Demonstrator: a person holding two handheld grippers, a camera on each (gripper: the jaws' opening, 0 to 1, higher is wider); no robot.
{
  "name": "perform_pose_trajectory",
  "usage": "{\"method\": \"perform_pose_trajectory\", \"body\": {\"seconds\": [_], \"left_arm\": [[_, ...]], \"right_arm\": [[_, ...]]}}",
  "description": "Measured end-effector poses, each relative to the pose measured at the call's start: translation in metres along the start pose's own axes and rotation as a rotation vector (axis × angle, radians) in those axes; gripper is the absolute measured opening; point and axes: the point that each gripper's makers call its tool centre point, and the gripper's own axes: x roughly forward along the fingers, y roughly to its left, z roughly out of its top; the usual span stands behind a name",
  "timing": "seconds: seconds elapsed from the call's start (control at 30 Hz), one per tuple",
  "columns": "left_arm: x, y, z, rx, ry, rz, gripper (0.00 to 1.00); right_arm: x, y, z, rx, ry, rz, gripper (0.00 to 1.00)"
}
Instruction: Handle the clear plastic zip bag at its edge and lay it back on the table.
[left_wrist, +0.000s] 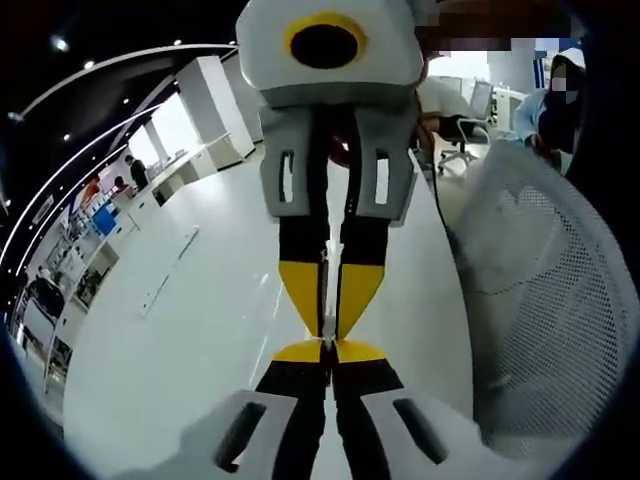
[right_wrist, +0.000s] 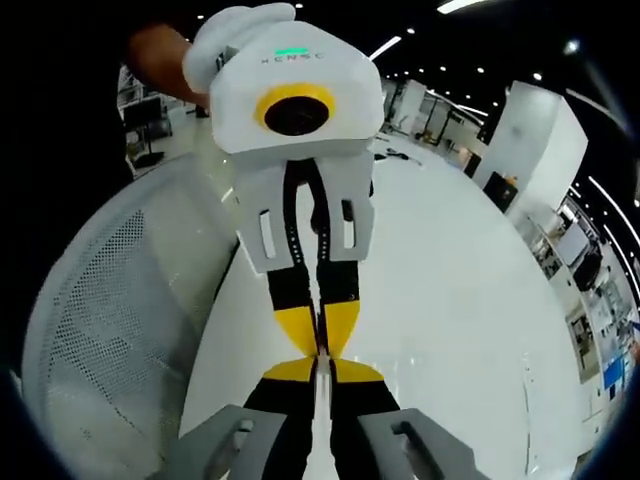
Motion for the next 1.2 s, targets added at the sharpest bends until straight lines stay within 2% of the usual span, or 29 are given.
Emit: {"method": "perform_pose_trajectory", "body": {"seconds": [0.17,0.3,0.5,0.53,0.63,0.87,0.9,0.93,0.97,1.03,1.2], "left_arm": [[-0.001,-0.002,-0.001,0.016,0.012,-0.014,0.00],[-0.001,-0.005,0.000,0.031,0.018,-0.021,0.00],[0.000,-0.005,-0.002,0.009,0.020,-0.024,0.00],[0.000,-0.005,-0.003,-0.027,0.019,-0.031,0.00],[0.000,-0.003,-0.005,-0.035,0.020,-0.030,0.00],[0.002,-0.007,-0.005,-0.042,0.019,-0.046,0.00],[0.002,-0.007,-0.005,-0.043,0.020,-0.048,0.00],[0.002,-0.006,-0.009,-0.039,0.038,-0.043,0.00],[0.002,-0.007,-0.007,-0.042,0.026,-0.050,0.00],[0.001,-0.008,-0.004,-0.037,0.016,-0.053,0.00],[0.001,-0.010,-0.003,-0.032,0.027,-0.059,0.00]], "right_arm": [[0.003,0.001,0.000,0.072,0.012,0.005,0.00],[0.004,0.002,-0.001,0.074,0.019,0.009,0.00],[0.006,0.001,-0.004,0.098,0.029,0.014,0.00],[0.007,0.000,-0.005,0.105,0.031,0.014,0.00],[0.007,0.000,-0.007,0.114,0.036,0.007,0.00],[0.008,0.000,-0.015,0.144,0.040,0.014,0.00],[0.008,-0.001,-0.019,0.147,0.048,0.013,0.00],[0.008,0.001,-0.026,0.140,0.083,0.023,0.00],[0.008,0.000,-0.024,0.140,0.055,0.020,0.00],[0.004,0.000,-0.022,0.163,0.043,0.014,0.00],[0.005,0.000,-0.023,0.150,0.051,0.019,0.00]]}}
